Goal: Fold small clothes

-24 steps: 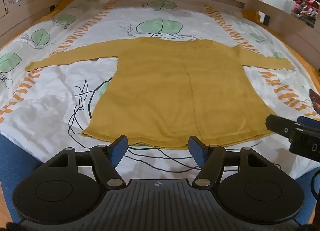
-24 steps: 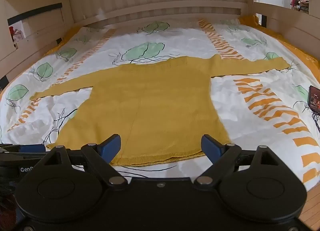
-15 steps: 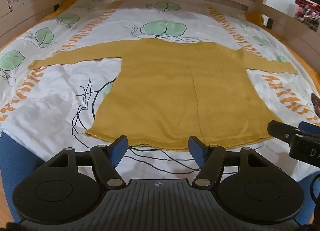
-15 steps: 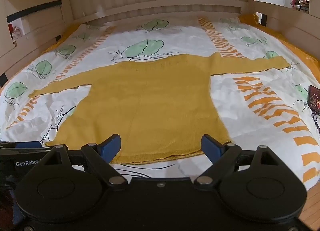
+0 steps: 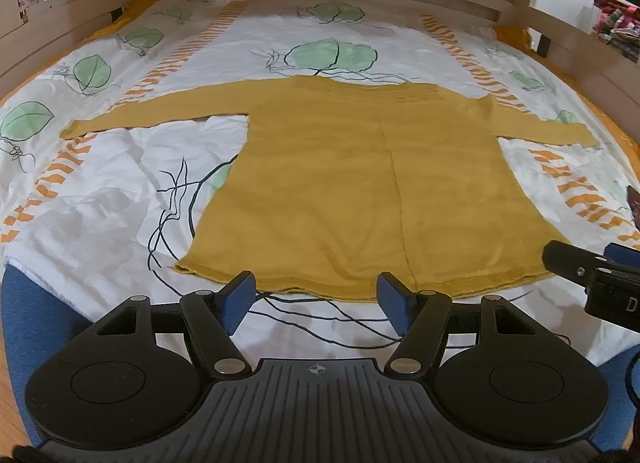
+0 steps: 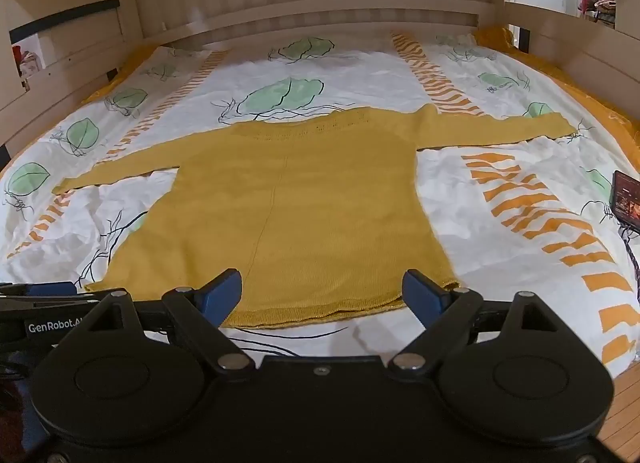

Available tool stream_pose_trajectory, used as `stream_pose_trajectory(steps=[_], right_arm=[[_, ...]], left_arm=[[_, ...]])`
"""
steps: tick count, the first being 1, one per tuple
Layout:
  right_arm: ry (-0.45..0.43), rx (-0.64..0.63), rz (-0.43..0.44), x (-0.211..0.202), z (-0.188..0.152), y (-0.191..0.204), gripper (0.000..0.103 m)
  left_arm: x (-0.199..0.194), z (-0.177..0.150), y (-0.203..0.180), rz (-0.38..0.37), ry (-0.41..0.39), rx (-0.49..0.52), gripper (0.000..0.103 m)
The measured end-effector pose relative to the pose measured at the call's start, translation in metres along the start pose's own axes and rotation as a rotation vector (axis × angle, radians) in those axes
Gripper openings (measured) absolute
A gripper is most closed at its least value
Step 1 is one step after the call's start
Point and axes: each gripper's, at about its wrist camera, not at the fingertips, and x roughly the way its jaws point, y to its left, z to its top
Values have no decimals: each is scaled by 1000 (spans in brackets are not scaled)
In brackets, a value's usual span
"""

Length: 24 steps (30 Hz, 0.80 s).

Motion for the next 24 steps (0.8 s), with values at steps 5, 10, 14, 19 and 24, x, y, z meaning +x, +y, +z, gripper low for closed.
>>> stream_pose_trajectory(steps=[5, 10, 14, 19, 24], right_arm=[[1, 0, -2, 1, 0, 0, 89], [1, -1, -1, 1, 0, 1, 89], [1, -3, -2, 1, 1, 1, 89], [2, -4, -4, 1, 1, 2, 89], [2, -5, -5, 1, 1, 3, 89]], left_arm=[[0, 0, 1, 0, 3, -3, 66], [0, 0, 1, 0, 2, -3, 66], [1, -1, 2, -1, 3, -4, 66], [1, -1, 2, -2, 4, -4, 66], [1, -1, 2, -1, 3, -4, 66]])
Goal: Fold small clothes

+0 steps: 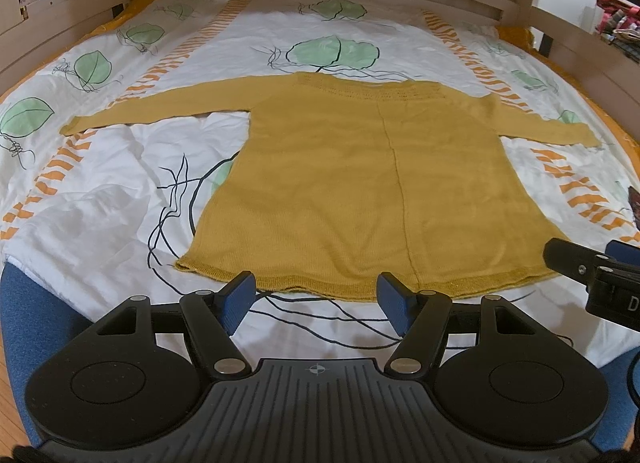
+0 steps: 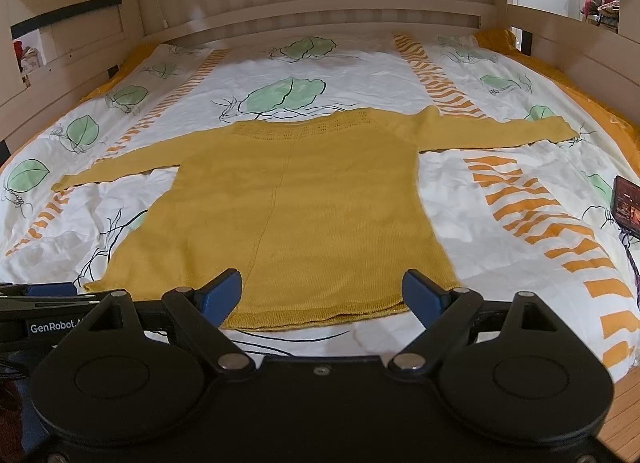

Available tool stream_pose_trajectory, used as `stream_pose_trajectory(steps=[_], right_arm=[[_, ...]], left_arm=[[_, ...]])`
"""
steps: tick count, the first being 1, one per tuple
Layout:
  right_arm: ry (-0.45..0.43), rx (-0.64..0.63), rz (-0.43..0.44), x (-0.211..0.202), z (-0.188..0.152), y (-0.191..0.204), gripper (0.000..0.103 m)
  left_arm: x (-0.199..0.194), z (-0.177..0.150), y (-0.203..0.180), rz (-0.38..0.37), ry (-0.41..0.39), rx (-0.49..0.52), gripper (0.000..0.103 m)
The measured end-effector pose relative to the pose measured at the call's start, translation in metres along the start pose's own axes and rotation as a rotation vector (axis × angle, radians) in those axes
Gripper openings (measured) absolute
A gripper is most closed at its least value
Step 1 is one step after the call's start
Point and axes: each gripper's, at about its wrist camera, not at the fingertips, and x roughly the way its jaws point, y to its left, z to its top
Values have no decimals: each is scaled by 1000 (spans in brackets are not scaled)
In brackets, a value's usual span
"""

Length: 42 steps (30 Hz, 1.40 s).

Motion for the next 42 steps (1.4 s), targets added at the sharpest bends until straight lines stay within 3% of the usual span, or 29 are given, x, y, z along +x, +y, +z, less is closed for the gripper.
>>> stream_pose_trajectory(steps=[25, 42], right_arm=[[6, -4, -1, 1, 2, 2, 89], [95, -25, 18, 29, -4, 6, 89]], left_arm=[[3, -1, -1, 0, 7, -4, 66], [21, 2, 3, 3, 74, 31, 65]])
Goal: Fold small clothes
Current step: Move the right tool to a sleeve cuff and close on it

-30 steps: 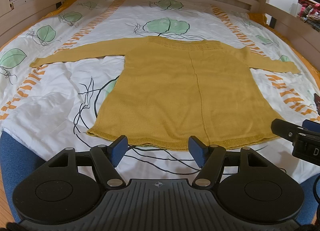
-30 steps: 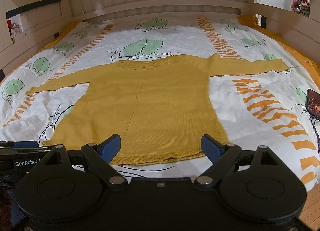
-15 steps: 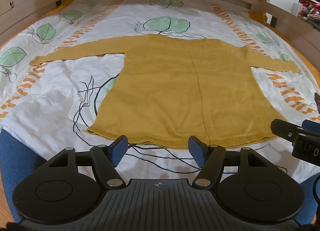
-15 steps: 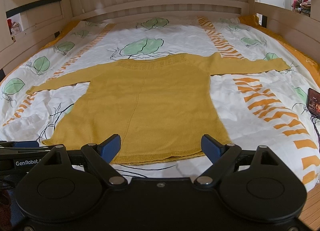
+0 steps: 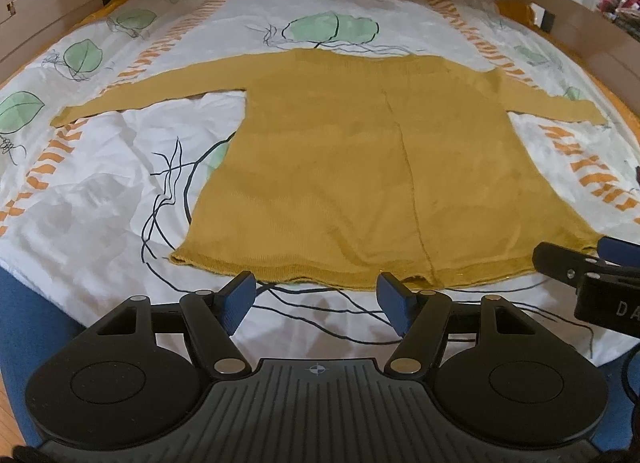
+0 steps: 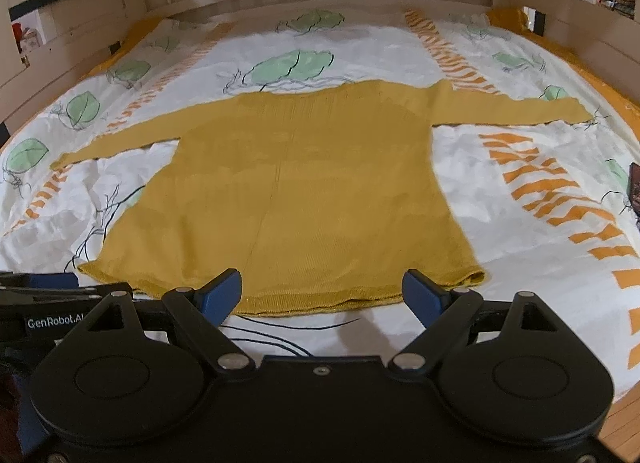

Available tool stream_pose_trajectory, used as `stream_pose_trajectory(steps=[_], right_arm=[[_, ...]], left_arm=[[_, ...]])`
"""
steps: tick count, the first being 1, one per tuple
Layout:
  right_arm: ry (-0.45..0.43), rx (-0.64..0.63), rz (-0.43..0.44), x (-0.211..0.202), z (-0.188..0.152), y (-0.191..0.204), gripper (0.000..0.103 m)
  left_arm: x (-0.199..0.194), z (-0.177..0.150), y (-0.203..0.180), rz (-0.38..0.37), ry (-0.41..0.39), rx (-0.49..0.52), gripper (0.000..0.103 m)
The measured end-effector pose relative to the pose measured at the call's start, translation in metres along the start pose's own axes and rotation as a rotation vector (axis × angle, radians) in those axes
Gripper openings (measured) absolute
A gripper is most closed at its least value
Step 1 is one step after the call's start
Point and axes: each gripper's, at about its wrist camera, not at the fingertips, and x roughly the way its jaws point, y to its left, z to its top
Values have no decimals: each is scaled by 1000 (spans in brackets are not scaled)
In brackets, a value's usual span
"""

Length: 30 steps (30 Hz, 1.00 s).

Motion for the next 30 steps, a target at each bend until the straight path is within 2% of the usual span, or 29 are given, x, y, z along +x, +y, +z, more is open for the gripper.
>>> stream_pose_trajectory(steps=[9, 14, 20, 23, 30], right_arm=[[71, -1, 74, 17, 18, -7, 89], [93, -6, 104, 28, 45, -21, 89], [102, 68, 143, 43, 89, -54, 89], [91, 109, 131, 51, 111, -76, 89], [79, 144, 6, 95, 155, -133, 90]], left_arm=[[9, 27, 5, -9, -10, 59, 65], [16, 59, 6, -30, -55, 102, 65], [29, 105, 6, -59, -107, 95, 65], [40, 130, 5, -40, -147, 87, 65], [90, 184, -4, 41, -218, 82, 65]])
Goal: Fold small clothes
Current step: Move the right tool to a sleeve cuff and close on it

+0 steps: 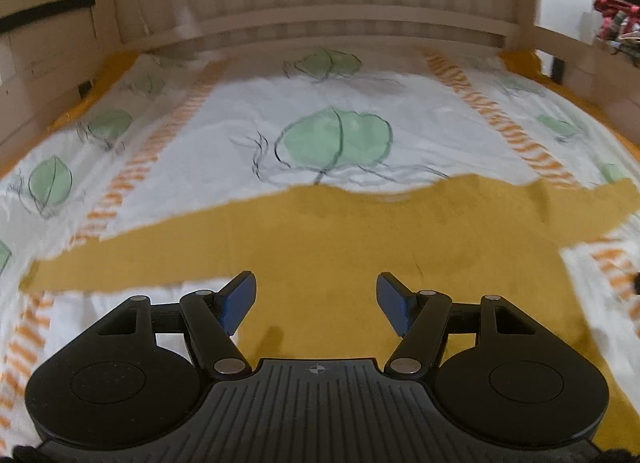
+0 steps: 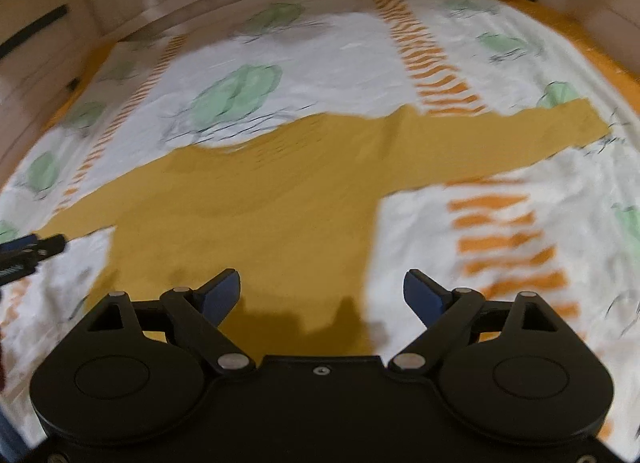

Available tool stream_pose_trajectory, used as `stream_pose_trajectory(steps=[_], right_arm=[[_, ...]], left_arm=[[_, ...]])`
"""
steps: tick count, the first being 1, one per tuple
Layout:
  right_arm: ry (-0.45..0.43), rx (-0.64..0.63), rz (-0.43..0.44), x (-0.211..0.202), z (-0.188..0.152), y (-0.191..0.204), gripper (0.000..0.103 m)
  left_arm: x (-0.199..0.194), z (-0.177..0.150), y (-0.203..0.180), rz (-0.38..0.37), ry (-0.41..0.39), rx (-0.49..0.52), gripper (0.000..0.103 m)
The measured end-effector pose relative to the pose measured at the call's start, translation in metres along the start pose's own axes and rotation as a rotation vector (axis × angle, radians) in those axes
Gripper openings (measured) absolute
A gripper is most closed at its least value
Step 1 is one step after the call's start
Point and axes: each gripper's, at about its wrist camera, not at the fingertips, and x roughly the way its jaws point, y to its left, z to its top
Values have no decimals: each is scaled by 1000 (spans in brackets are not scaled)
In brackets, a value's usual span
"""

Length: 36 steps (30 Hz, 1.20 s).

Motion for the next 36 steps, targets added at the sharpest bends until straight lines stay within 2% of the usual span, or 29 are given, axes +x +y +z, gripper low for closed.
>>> stream_pose_trajectory(steps=[5, 14, 22, 26, 29, 36], right_arm=[[-5, 95, -56, 37, 30, -48, 90], [-135, 160, -219, 78, 66, -137, 89], [-194, 203, -379, 106, 106, -219, 81], [-191, 295, -422, 115, 117, -260, 74], [-182, 360, -440, 122, 118, -283, 69], [-188, 533, -405, 137, 116, -318, 68]], left_arm=[[51, 17, -11, 11, 1, -13, 65], [118, 29, -28, 4, -38, -63, 65], [168, 18, -36, 6, 18, -118, 65], [190, 2, -42, 17, 66, -96, 66], [187, -14, -45, 30, -16, -86, 69], [186, -13, -40, 3, -17, -115, 73]])
